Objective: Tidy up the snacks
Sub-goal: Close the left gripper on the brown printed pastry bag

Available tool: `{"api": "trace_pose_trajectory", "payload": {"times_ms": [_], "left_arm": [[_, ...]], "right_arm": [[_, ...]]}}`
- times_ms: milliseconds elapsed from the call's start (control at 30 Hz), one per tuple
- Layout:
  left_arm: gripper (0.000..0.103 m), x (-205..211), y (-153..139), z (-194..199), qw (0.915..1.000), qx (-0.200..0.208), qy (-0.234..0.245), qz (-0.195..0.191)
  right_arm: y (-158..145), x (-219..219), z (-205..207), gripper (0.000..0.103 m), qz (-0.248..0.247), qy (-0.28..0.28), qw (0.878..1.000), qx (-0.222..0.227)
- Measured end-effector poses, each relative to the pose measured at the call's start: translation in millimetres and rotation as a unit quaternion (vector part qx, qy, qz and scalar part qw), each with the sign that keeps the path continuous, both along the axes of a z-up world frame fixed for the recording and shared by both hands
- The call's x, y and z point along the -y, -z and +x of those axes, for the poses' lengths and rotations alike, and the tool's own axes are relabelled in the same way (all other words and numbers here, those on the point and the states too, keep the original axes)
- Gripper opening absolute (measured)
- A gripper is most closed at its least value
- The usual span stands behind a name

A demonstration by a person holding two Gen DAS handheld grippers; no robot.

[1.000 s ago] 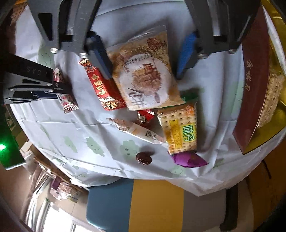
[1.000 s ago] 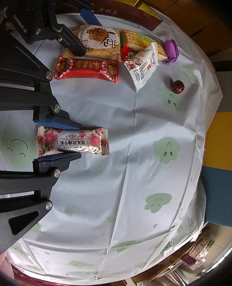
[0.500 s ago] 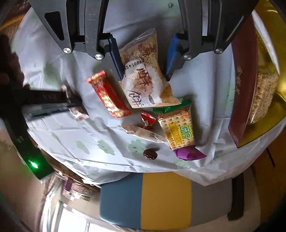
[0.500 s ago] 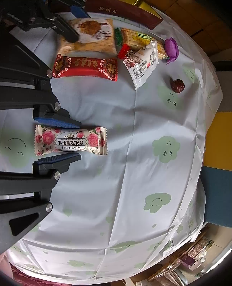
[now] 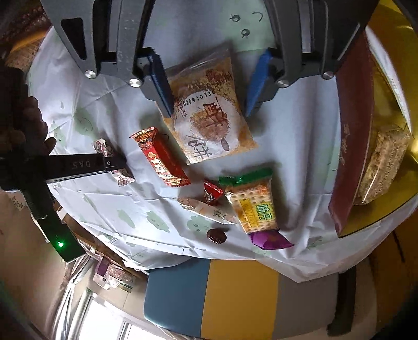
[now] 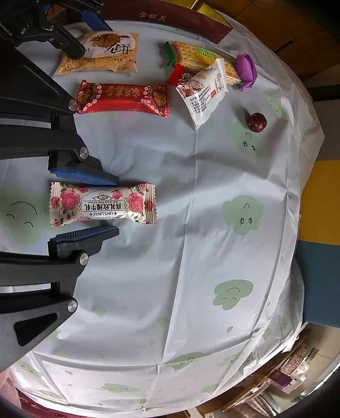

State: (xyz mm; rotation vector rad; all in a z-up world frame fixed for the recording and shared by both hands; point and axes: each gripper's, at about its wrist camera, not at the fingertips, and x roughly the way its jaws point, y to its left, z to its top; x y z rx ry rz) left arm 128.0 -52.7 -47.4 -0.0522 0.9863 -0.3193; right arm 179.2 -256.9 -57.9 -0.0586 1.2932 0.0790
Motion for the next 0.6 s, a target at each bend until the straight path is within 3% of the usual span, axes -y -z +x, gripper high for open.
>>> {"api": "trace_pose_trajectory", "payload": {"times_ms": [167,267,300,367,533,600], "left_arm": [[0.073,1.1,-9.1,6.1,1.0000,0.001,-0.003,-0.003],[0.077,9.2,-11.4,13.1,1.0000,-0.009,-0.003,-0.003],[0.077,14.6,-10.2,14.8,0.9999,-0.010,-0.001,0.004],[0.077,21.5,-6.4,16.9,0.9997,-0.005,-0.007,0.024],[0.072,20.7,7.7,28.2,0.9985,-0.017,-0.037,0.037],[0.064,16.0,10.1,28.2,0.9988,-0.015,-0.039,0.024]], "right_arm": [[-1.3,3.3,1.9,0.036,-0.001,0.003,1.000,-0.005],[-3.4,5.5,4.5,0.044,-0.003,0.009,1.000,-0.009],[-5.3,6.4,5.1,0.051,-0.001,0.011,1.000,-0.007],[-10.7,9.4,6.6,0.054,0.004,0.016,1.000,0.003],[-21.6,15.9,10.1,0.054,0.019,0.031,0.999,0.019],[-23.0,15.5,11.8,0.054,0.018,0.029,0.999,0.020]]}}
